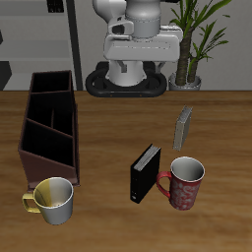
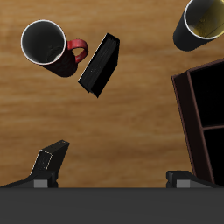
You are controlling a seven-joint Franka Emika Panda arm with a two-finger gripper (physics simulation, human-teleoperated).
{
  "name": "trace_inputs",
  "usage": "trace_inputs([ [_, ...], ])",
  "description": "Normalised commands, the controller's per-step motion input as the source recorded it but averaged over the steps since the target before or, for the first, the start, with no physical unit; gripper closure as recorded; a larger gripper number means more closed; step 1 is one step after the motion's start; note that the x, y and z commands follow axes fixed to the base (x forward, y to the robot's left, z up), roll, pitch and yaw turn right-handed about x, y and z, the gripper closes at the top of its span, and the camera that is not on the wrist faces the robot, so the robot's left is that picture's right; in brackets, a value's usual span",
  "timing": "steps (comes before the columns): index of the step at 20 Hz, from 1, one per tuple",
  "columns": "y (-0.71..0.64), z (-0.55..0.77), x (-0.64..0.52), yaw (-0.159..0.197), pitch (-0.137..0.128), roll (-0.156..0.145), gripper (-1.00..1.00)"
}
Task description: Place the yellow book into the right desk caddy's right compartment
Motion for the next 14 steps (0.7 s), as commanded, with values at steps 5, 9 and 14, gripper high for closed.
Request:
trace_inputs([
  [5,0.46,-0.08,-0.37,-0.096,-0.024,0.049,-1.0],
  [9,0.49,-0.03,-0.28,-0.006,-0.07,0.002,-1.0],
  [14,0.38,-0.16,-0.16,0.018,-0.003,0.03,-1.0],
])
